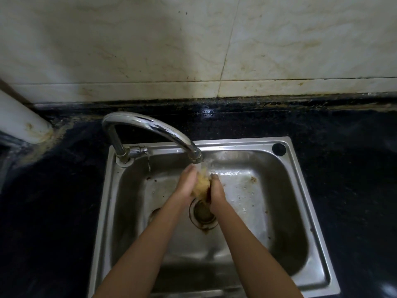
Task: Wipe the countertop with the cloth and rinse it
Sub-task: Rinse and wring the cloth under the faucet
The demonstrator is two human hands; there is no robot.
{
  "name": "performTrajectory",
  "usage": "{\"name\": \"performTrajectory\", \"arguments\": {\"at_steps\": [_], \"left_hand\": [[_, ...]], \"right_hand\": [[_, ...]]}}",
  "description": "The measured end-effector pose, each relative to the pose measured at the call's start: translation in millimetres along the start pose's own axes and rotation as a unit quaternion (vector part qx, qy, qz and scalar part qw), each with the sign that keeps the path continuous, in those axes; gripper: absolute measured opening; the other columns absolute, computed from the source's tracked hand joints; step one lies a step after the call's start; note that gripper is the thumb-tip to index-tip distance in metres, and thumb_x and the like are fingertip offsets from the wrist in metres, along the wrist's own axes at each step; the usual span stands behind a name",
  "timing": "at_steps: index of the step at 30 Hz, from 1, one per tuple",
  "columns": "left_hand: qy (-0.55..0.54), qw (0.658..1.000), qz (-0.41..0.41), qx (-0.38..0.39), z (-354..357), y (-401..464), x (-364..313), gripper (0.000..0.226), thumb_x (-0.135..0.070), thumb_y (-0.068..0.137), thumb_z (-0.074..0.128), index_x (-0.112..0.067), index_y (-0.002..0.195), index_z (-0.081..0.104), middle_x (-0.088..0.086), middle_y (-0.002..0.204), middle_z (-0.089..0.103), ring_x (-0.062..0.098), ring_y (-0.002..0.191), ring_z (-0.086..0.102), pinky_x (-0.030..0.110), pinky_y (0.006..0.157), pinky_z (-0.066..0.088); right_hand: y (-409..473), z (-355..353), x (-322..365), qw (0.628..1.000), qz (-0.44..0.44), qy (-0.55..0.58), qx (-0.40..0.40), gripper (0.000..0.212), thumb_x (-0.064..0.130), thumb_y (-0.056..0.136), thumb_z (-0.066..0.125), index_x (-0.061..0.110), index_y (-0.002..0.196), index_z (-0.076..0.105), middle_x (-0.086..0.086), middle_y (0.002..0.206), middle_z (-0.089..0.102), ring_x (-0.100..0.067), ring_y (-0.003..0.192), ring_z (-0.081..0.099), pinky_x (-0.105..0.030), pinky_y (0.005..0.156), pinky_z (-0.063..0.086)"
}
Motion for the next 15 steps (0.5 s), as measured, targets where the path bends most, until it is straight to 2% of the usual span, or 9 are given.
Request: {"name": "performTrajectory", "arguments": {"at_steps": [3, 5, 8, 10, 12, 13, 15], "left_hand": [[-0.075, 0.994, 0.009, 0.073, -4.1, 0.4, -12.3, 0.019, -0.015, 0.095, 0.047, -0.008, 0.111, 0.055, 0.008, 0.096, 0.061, 0.02, 0.091, 0.06, 0.033, 0.077, 0.054], [-0.03, 0.996, 0.025, 0.081, -14.9, 2.9, -10.6, 0.015, -0.009, 0.092, 0.051, -0.011, 0.106, 0.056, 0.008, 0.1, 0.062, 0.02, 0.093, 0.062, 0.029, 0.07, 0.055], [0.053, 0.996, 0.049, -0.055, -44.1, 13.3, 1.6, 0.01, -0.008, 0.089, 0.055, -0.017, 0.091, 0.057, 0.013, 0.108, 0.059, 0.026, 0.097, 0.059, 0.04, 0.078, 0.055], [0.07, 0.989, 0.031, -0.127, -61.4, 14.1, 12.9, 0.01, -0.009, 0.091, 0.051, -0.017, 0.091, 0.055, 0.015, 0.108, 0.059, 0.024, 0.089, 0.056, 0.037, 0.071, 0.053], [0.037, 0.996, -0.026, -0.078, -63.0, 14.5, 27.8, 0.012, -0.016, 0.094, 0.048, -0.017, 0.104, 0.056, 0.015, 0.11, 0.06, 0.023, 0.087, 0.056, 0.033, 0.068, 0.049], [0.016, 0.997, -0.068, -0.036, -58.5, 10.9, 34.5, 0.018, -0.024, 0.095, 0.047, -0.018, 0.11, 0.055, 0.012, 0.105, 0.061, 0.021, 0.086, 0.056, 0.033, 0.071, 0.048], [-0.025, 0.99, -0.123, 0.061, -46.2, 0.4, 39.5, 0.031, -0.041, 0.094, 0.045, -0.018, 0.108, 0.06, 0.006, 0.09, 0.065, 0.021, 0.085, 0.058, 0.035, 0.076, 0.047]], "right_hand": [[0.3, 4.3, -15.7, 0.991, 0.057, 0.058, 0.108, 0.054, 0.057, 0.092, 0.033, 0.015, 0.115, 0.059, -0.013, 0.112, 0.062, -0.026, 0.104, 0.056, -0.036, 0.084, 0.048], [-5.9, 5.1, -14.2, 0.992, 0.044, 0.033, 0.114, 0.048, 0.054, 0.093, 0.036, 0.016, 0.111, 0.059, -0.011, 0.104, 0.063, -0.022, 0.096, 0.057, -0.032, 0.077, 0.049], [-14.4, 8.9, -0.9, 0.993, -0.03, -0.083, 0.082, 0.025, 0.037, 0.098, 0.036, 0.02, 0.1, 0.053, -0.005, 0.085, 0.057, -0.013, 0.068, 0.051, -0.022, 0.052, 0.039], [-14.5, 13.0, 12.7, 0.978, -0.135, -0.156, 0.038, 0.014, 0.033, 0.099, 0.035, 0.027, 0.096, 0.047, -0.004, 0.087, 0.054, -0.014, 0.069, 0.049, -0.023, 0.052, 0.039], [-20.7, 17.9, 25.6, 0.953, -0.229, -0.201, 0.001, 0.007, 0.028, 0.098, 0.041, 0.031, 0.092, 0.043, 0.001, 0.08, 0.053, -0.013, 0.067, 0.049, -0.025, 0.056, 0.041], [-25.4, 21.4, 30.3, 0.935, -0.271, -0.229, -0.006, 0.008, 0.023, 0.097, 0.044, 0.029, 0.093, 0.041, 0.003, 0.077, 0.053, -0.01, 0.064, 0.049, -0.021, 0.055, 0.041], [-39.4, 31.0, 36.4, 0.889, -0.339, -0.307, -0.014, 0.008, 0.018, 0.096, 0.046, 0.023, 0.094, 0.04, 0.008, 0.072, 0.048, -0.005, 0.062, 0.047, -0.01, 0.049, 0.035]]}}
Point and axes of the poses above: each hand's wrist, its own y-axis towards the middle knuckle, its own z-axis out of the palm, x = y × z, the point moved 4 cm from there along y, towards the middle knuckle
